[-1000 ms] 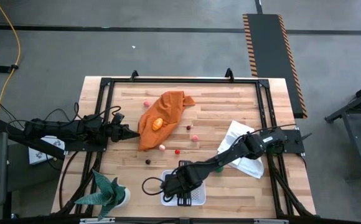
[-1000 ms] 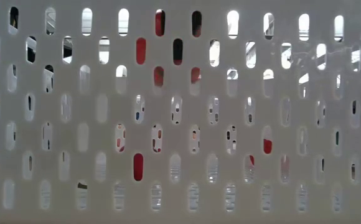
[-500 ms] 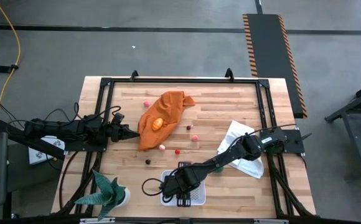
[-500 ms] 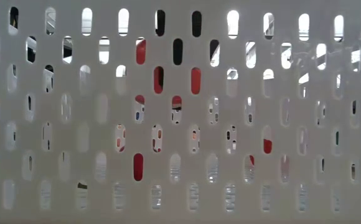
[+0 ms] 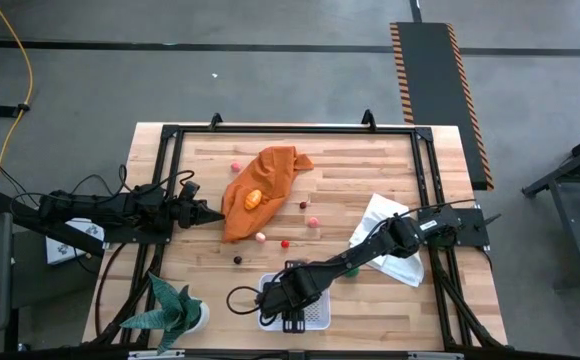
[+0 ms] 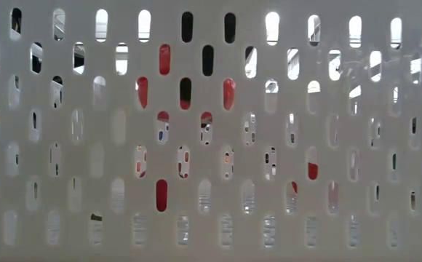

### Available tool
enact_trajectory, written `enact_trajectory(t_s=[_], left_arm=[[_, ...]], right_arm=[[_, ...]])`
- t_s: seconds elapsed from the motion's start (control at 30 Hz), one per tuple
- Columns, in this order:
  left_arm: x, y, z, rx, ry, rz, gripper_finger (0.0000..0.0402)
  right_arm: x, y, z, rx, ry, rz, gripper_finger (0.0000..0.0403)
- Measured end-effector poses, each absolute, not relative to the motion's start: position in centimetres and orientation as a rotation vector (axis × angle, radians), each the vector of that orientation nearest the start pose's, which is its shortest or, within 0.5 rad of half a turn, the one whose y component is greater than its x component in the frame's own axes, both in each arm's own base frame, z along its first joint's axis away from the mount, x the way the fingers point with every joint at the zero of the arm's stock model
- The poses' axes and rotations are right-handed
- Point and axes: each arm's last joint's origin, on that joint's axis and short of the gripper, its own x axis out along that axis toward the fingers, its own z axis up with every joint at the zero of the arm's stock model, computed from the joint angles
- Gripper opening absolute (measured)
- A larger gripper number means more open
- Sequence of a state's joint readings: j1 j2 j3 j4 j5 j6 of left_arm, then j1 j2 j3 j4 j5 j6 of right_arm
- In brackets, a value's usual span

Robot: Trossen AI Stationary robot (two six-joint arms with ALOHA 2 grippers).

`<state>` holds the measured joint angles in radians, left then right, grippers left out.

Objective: Pick and placing Produce into tupperware
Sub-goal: Put the red tomato into the white bin

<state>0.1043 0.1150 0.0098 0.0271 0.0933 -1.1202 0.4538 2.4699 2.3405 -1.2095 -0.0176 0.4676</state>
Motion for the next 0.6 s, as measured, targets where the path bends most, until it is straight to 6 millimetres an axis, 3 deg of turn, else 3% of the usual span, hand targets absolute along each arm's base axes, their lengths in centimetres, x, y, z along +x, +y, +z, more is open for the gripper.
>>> enact_trajectory(t_s=[0.6], left_arm=[[10.4, 0.8, 16.0, -1.128, 0.063, 0.053, 0.0001]], right_arm=[[45.0, 22.3, 19.1, 0.108, 1.391, 0.088, 0.025]])
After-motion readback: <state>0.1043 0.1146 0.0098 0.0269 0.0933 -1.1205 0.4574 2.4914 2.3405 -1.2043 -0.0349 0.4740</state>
